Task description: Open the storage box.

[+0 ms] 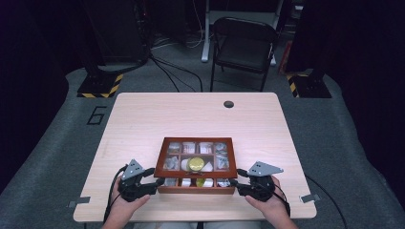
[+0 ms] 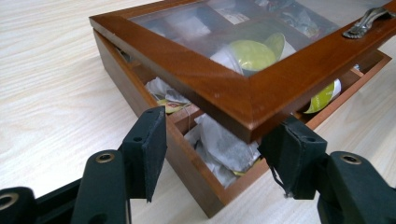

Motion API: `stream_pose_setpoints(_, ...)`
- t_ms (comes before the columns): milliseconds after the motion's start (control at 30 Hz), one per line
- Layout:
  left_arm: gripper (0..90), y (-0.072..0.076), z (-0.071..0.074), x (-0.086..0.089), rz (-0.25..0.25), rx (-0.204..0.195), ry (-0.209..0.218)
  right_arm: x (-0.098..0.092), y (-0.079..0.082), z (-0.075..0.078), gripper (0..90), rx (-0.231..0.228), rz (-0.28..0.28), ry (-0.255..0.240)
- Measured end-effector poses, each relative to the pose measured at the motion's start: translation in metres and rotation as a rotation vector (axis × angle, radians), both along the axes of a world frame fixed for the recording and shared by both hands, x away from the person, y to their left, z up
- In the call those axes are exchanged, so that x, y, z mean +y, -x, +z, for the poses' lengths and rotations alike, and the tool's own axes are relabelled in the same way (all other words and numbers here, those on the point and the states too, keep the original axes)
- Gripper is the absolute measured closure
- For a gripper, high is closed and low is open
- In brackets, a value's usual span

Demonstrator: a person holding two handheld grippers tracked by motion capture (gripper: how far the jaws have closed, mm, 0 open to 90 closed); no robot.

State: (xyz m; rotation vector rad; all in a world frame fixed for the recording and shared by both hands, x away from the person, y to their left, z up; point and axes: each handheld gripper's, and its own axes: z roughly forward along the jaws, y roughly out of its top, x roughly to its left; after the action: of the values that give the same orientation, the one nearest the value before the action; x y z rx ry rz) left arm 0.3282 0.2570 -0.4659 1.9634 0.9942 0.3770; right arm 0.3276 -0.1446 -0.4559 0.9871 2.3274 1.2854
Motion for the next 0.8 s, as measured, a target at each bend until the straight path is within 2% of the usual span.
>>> stream_pose_setpoints(67, 37.3, -0.004, 0.002, -0.002, -0.015, 0.013, -0.003, 0.0, 0.0, 0.0, 50.5, 0.002, -0.001, 0.0)
stream_pose_setpoints(133, 32.1, -0.007, 0.005, -0.004, -0.006, -0.01, -0.035, 0.0, 0.0, 0.0, 50.5, -0.002, -0.006, -0.001)
stream_pose_setpoints(200, 27.8, -0.007, 0.008, -0.006, 0.001, -0.019, -0.031, 0.0, -0.001, 0.002, 49.8, 0.003, -0.011, -0.015)
stream_pose_setpoints(300, 28.0, -0.008, 0.014, -0.006, -0.006, -0.039, -0.048, -0.001, -0.003, 0.007, 45.7, 0.02, -0.02, -0.049)
stream_pose_setpoints(333, 28.2, -0.008, 0.015, -0.006, -0.009, -0.042, -0.048, -0.001, -0.004, 0.008, 43.2, 0.028, -0.023, -0.05)
stream_pose_setpoints(400, 29.7, -0.009, 0.018, -0.006, -0.039, -0.042, -0.013, 0.0, -0.006, 0.012, 40.0, 0.034, -0.036, -0.047)
stream_pose_setpoints(467, 30.2, -0.01, 0.023, -0.007, -0.042, -0.077, -0.036, 0.0, -0.008, 0.015, 38.2, 0.017, -0.045, -0.044)
stream_pose_setpoints(533, 30.9, -0.012, 0.028, -0.008, -0.038, -0.104, -0.042, 0.0, -0.009, 0.018, 38.2, 0.005, -0.047, -0.052)
stream_pose_setpoints(633, 31.4, -0.016, 0.036, -0.01, -0.025, -0.116, -0.035, -0.001, -0.012, 0.027, 38.0, -0.028, -0.047, -0.069)
stream_pose_setpoints(800, 32.7, -0.023, 0.043, -0.009, -0.008, -0.112, -0.001, -0.002, -0.019, 0.035, 37.7, -0.043, -0.049, -0.089)
